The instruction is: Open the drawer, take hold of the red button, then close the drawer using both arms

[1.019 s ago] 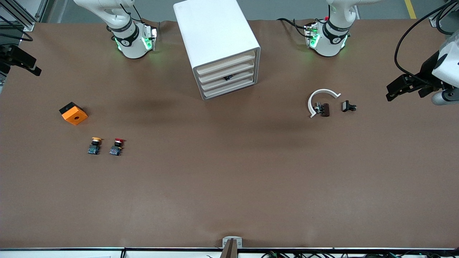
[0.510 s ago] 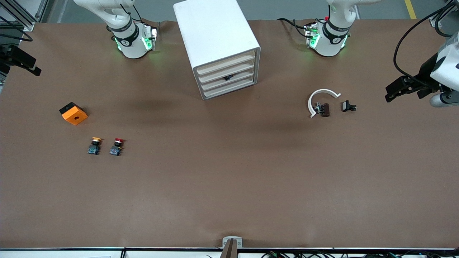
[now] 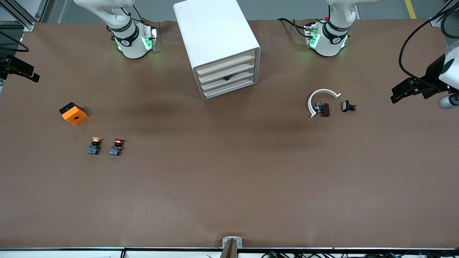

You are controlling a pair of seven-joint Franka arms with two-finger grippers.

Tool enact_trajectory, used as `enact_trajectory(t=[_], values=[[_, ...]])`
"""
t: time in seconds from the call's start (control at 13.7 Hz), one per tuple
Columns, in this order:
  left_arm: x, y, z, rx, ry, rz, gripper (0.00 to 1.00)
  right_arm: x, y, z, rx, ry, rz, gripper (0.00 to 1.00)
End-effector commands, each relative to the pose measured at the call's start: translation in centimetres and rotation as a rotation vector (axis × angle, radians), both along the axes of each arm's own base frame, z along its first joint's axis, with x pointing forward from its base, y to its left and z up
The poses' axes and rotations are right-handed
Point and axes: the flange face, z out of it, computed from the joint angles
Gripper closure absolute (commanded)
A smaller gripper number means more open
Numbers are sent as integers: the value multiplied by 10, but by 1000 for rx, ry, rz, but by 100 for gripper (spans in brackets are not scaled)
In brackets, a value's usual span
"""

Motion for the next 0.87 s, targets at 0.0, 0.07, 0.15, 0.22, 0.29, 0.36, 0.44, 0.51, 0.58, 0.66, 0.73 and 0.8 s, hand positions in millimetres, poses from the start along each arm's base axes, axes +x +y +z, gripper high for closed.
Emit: enact_trajectory(t=[0.0, 0.07, 0.15, 0.22, 0.29, 0.36, 0.44, 0.51, 0.58, 0.66, 0.73, 0.8], values=[[-4, 3, 3, -4, 4, 7, 0, 0, -1, 0, 0, 17, -4, 0], [-3, 3, 3, -6, 3, 7, 0, -2, -2, -4, 1, 20, -6, 0], [-5, 3, 1, -5, 4, 7, 0, -3, -4, -6, 2, 24, -8, 0], [-6, 4, 0, -1, -2, 8, 0, -4, -7, -6, 2, 27, -14, 0], [-6, 3, -2, -1, -7, 6, 0, -8, -7, -4, 4, 23, -13, 0], [-6, 3, 0, -1, -9, 0, 0, -10, -7, -5, 3, 18, -12, 0], [-5, 4, 0, 0, -8, -8, 0, -13, -7, -4, 5, 10, -12, 0], [-5, 5, 0, 0, -8, -11, 0, -15, -7, -4, 6, 10, -10, 0], [-5, 5, 0, 0, -8, -11, 0, -16, -7, -2, 5, 3, -12, 0], [-5, 5, 1, 0, -8, -11, 0, -17, -7, -3, 6, 6, -11, 0], [-3, 6, 5, 1, -19, -6, 0, -19, -7, -2, 6, -2, -11, 0], [-2, 6, 10, 0, -29, -5, 0, -22, -8, -5, 6, -8, -11, 0]])
